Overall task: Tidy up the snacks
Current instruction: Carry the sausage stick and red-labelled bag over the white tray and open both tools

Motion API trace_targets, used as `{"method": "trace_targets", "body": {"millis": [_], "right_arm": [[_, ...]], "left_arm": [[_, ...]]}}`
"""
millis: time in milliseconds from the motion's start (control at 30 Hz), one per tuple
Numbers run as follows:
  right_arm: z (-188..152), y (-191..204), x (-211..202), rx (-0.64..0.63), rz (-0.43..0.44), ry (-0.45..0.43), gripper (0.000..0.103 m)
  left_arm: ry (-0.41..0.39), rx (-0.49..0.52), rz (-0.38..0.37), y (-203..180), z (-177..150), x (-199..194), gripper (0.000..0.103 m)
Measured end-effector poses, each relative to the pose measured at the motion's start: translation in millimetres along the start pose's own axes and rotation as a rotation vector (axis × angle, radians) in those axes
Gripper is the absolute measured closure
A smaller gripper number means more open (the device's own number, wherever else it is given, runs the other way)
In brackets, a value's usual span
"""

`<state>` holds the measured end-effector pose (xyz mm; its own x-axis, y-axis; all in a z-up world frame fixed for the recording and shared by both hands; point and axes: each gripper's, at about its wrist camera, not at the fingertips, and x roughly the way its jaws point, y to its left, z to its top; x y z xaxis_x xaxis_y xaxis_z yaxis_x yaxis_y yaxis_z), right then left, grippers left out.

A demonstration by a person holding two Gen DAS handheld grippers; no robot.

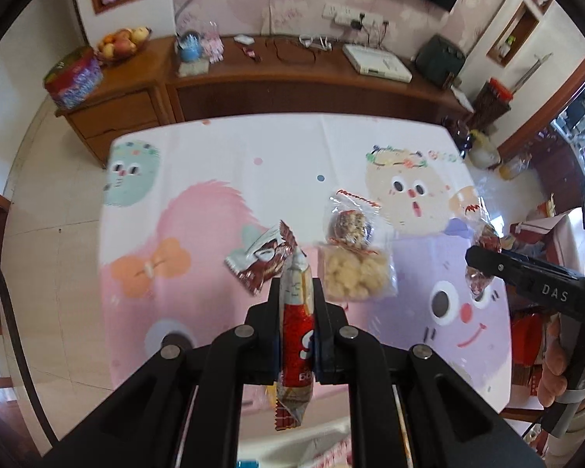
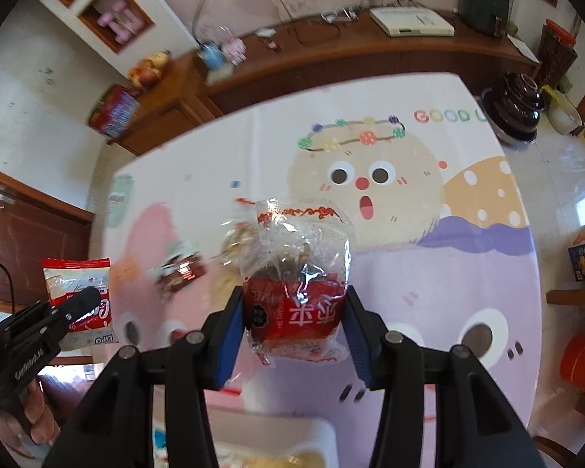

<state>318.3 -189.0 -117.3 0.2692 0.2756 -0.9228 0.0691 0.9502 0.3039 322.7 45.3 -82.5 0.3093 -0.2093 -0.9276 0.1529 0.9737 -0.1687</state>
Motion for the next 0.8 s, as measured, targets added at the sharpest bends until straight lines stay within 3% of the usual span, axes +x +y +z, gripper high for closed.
{"method": "trace_targets", "body": {"millis": [200, 467, 800], "right_arm": [[-46.1, 19.5, -67.8, -0.058, 0.075, -0.072, 0.055], [-113.7, 40.1, -132.9, -0.113, 0.144, -0.141, 0.055], [-181.2, 49.1, -168.7, -0.150, 0.117, -0.194, 0.055]], "left_arm": [[-0.101, -0.013, 0.015, -3.1, -48.0, -78.5, 0.094], [-0.193, -0.036, 0.036, -15.1, -114.9, -148.0, 0.094], [-0.227, -0.057, 0.080, -35.4, -183.9, -173.3, 0.093]]}}
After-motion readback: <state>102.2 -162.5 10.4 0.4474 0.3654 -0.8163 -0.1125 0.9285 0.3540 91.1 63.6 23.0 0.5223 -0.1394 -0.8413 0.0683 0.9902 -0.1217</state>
